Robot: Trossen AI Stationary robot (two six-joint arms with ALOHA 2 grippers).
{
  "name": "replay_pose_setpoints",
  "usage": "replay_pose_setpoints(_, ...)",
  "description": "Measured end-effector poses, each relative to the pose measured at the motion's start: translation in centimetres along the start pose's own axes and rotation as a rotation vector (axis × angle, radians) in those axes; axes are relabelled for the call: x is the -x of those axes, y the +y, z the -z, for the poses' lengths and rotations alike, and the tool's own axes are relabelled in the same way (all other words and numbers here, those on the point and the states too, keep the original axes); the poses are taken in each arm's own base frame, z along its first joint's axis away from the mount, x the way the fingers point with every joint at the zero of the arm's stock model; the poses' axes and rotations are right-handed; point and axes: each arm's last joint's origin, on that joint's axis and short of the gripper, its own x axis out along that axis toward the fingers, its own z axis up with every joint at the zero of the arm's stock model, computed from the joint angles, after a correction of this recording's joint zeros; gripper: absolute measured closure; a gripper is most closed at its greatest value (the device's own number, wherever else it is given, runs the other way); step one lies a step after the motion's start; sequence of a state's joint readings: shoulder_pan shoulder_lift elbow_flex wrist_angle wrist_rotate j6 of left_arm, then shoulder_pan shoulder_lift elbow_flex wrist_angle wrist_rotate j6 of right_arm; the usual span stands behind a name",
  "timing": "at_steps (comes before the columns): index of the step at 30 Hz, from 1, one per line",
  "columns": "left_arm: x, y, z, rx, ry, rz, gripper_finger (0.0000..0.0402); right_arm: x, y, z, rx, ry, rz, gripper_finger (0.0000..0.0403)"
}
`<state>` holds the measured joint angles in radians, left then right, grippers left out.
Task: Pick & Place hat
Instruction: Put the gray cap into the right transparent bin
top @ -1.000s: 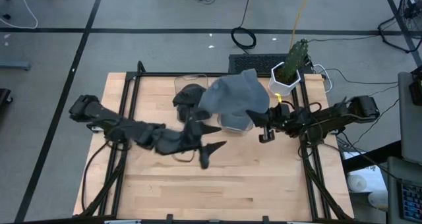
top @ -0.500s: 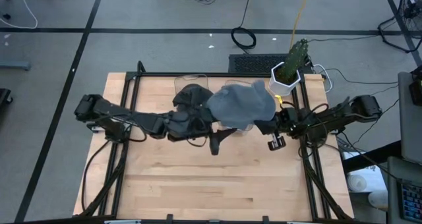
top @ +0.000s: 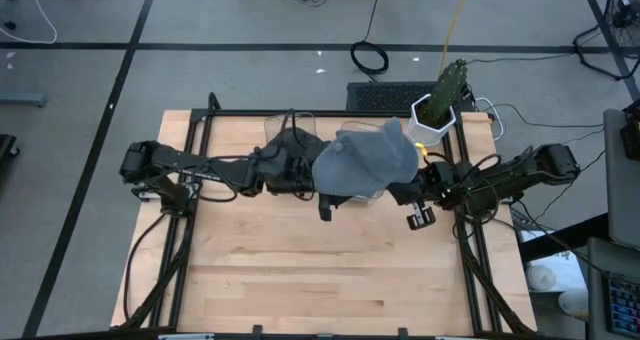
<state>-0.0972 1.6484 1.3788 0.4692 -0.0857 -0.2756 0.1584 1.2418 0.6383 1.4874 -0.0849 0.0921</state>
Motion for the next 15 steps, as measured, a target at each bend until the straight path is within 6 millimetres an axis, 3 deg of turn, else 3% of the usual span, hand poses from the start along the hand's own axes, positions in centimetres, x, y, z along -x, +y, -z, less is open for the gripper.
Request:
replay_pose_setpoints(10, -0.2, -0.6, 0.1, -0.054, -0.043, 0.028, 0.0161, -0.2, -0.1, 0.2, 0.060, 0.022, 0.020, 0.0403)
replay_pose_setpoints(12, -0.2, -0.7, 0.1, -0.058, -0.041, 0.026, 0.0195, -0.2, -0.2, 0.4, 0.070, 0.045, 0.040, 0.0402)
replay_pose_setpoints(15, -0.1, -0.9, 0.2, -0.091, -0.021, 0.088, 0.0296, -0.2, -0.3, 0.7, 0.069, 0.079, 0.066, 0.0389)
